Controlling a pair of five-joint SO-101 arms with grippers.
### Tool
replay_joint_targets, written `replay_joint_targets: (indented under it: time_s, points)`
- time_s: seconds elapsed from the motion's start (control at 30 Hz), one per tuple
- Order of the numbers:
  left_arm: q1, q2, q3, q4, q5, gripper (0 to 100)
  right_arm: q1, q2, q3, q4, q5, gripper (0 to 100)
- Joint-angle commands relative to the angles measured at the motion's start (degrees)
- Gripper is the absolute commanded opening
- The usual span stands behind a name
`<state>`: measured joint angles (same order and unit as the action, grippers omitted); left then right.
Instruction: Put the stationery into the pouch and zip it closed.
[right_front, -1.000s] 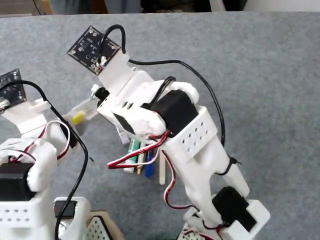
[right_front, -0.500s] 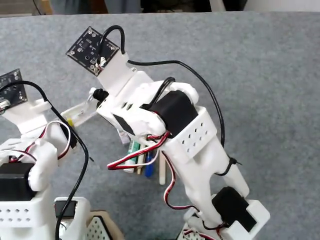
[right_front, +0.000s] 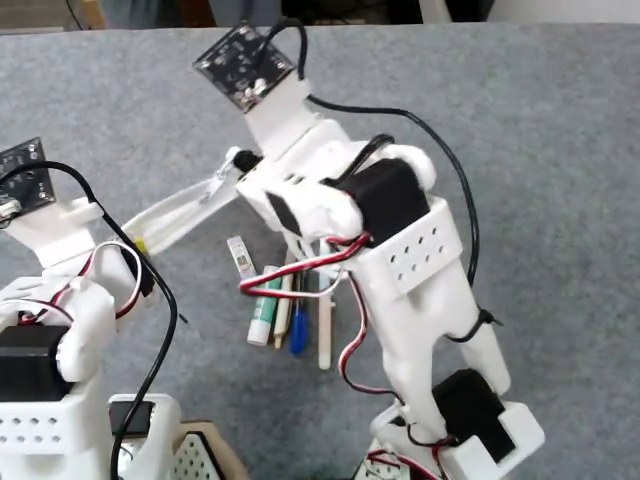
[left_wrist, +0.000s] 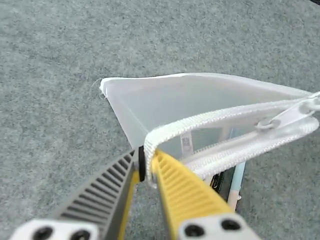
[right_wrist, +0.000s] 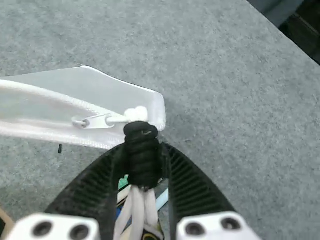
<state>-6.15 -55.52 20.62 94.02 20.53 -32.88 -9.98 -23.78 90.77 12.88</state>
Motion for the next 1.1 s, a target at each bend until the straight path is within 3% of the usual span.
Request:
replay_joint_targets:
  time_s: [0.0, 0.3, 0.63, 0.9, 1.07]
  points:
    - [-0.48, 0.79, -0.04, -0.35, 0.53, 3, 3.25, -0.66, -2.59, -0.09, -0.09, 1.2]
    - [-0.48, 0.79, -0.04, -0.35, 0.53, 3, 6.07, -0.66, -2.42, -0.09, -0.09, 1.2]
    - [-0.48, 0.79, -0.4, -0.35, 0.53, 3, 2.55, -0.66, -2.68, 4.31, 1.41, 2.0]
    - [-0.22, 0.88, -0.48, -1.85, 0.53, 3, -2.2, -0.66, -1.27, 10.11, 12.66, 26.3]
    - [-0.22, 0.88, -0.22, -1.93, 0.44, 3, -2.29, -1.54, -0.31, 10.29, 15.74, 29.6]
